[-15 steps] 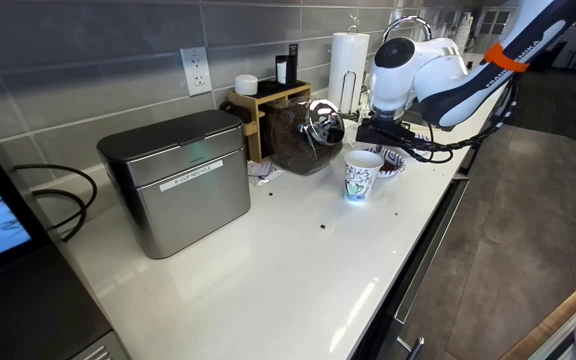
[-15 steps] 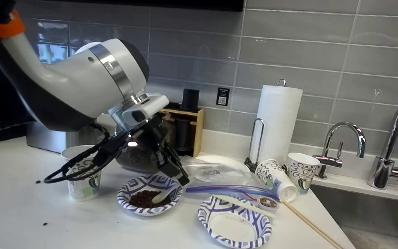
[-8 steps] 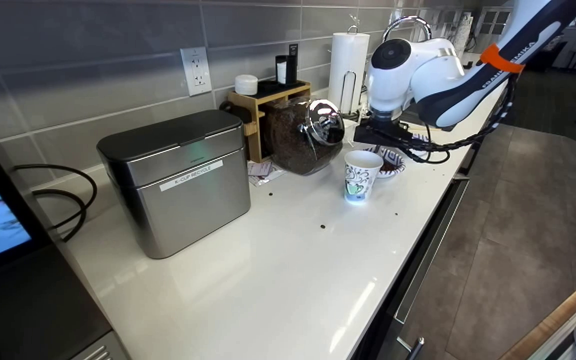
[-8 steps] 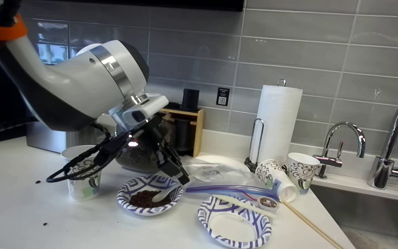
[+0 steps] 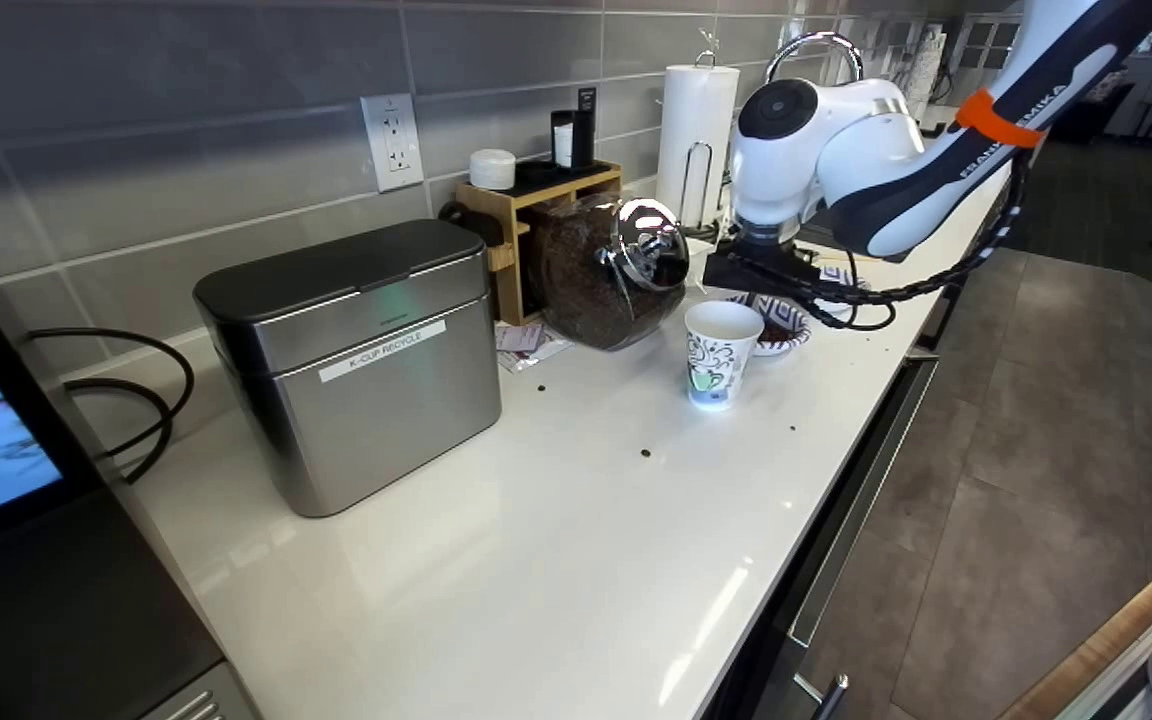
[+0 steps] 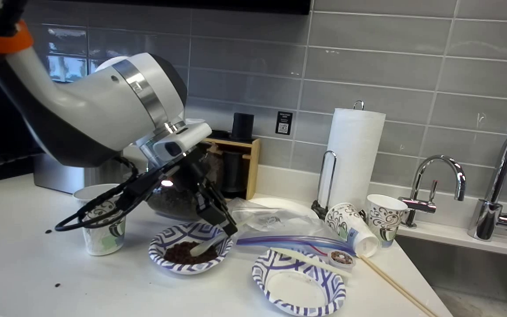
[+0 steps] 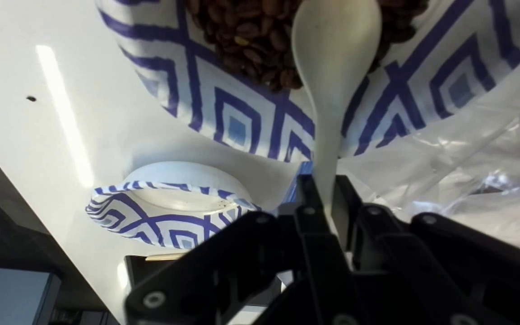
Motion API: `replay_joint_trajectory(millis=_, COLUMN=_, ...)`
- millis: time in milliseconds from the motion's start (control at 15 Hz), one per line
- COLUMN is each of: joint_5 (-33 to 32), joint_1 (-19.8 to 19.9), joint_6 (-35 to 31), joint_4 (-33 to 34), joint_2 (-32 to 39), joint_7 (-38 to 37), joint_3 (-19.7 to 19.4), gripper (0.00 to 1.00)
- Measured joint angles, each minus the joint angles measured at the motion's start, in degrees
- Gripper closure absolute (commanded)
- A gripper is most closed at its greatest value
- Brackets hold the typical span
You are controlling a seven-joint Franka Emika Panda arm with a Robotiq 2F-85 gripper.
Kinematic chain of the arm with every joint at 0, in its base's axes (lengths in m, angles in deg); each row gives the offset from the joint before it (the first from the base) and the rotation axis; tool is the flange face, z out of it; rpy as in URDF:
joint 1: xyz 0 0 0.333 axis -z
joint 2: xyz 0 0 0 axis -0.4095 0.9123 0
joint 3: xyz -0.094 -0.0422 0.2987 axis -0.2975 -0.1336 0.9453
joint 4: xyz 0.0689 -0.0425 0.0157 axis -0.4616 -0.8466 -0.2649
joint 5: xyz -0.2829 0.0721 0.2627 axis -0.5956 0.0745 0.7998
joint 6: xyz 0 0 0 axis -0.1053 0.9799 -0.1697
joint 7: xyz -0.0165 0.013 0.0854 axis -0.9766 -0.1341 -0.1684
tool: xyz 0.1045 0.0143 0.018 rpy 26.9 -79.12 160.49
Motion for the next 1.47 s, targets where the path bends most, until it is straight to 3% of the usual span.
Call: replay_joint_trajectory(millis=1467, joint_5=21.2, joint_1=0.3, joint_6=-3.0, joint_4=0.4, joint_2=1.0, joint_7=5.0, joint_3=-3.1, gripper=0.97)
